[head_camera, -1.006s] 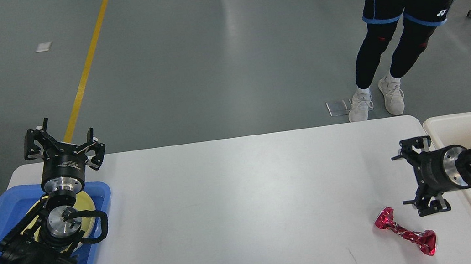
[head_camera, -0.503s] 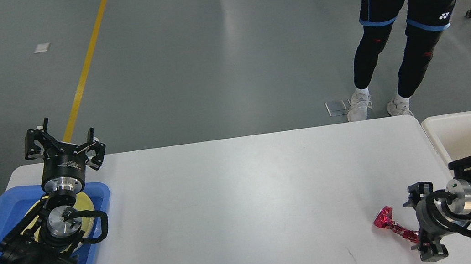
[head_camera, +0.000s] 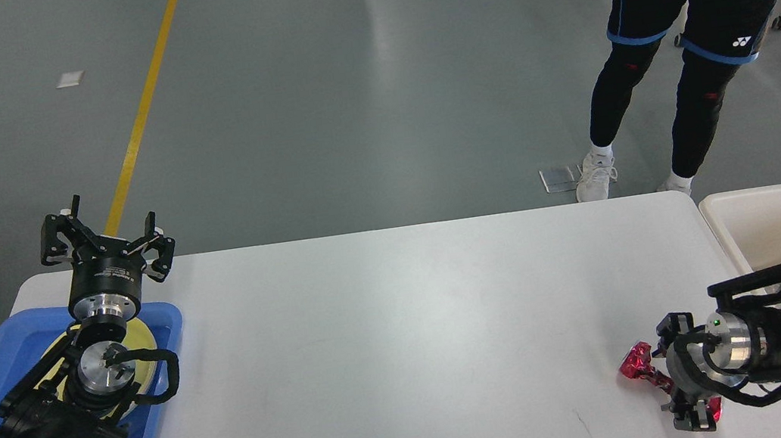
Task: Tidy desktop
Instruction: 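Grasp the pink-red toy with the right gripper and lift it, then carry the pink toy over the white bin and release it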
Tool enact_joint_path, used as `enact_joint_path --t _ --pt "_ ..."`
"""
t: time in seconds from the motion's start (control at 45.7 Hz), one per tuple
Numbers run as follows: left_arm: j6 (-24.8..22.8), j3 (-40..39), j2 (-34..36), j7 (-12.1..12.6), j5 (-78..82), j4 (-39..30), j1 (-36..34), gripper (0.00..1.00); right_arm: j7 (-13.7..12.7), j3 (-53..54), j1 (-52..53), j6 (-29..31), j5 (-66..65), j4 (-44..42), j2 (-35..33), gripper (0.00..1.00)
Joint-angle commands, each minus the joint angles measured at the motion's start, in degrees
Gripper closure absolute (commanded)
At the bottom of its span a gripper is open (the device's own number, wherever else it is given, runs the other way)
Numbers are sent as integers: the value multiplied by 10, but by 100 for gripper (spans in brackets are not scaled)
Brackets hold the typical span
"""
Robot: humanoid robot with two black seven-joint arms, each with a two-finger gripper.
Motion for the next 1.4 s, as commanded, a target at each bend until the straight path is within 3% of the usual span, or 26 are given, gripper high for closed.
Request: enact_joint_path --t 0.0,0.525,0.656,0.744,0.853,0.962,1.028,1.159,1.203,1.268,1.378 --pt "-1 0 0 0 0 0 0 0 0 2 1 -3 -17 3 6 100" --pt "0 0 -1 0 0 0 0 0 0 -2 18 -6 -28 15 9 100" --pt "-1 0 0 0 0 0 0 0 1 -22 66 4 -132 55 -18 100" --pt "-1 0 0 0 0 0 0 0 2 -121 163 27 -210 98 -20 100" --pt "0 0 0 0 0 0 0 0 14 -278 325 98 -293 150 9 100" --pt "0 0 0 0 0 0 0 0 46 -377 472 203 -402 181 43 100" --pt "0 0 0 0 0 0 0 0 78 -406 547 301 -463 188 62 100" --pt "0 0 0 0 0 0 0 0 169 -406 696 558 -505 207 87 100" --pt "0 0 0 0 0 0 0 0 180 -395 731 614 -505 218 98 100" --pt "0 0 0 0 0 0 0 0 181 -386 750 627 -505 234 105 100" --pt "0 0 0 0 0 0 0 0 179 -398 724 593 -508 221 101 100"
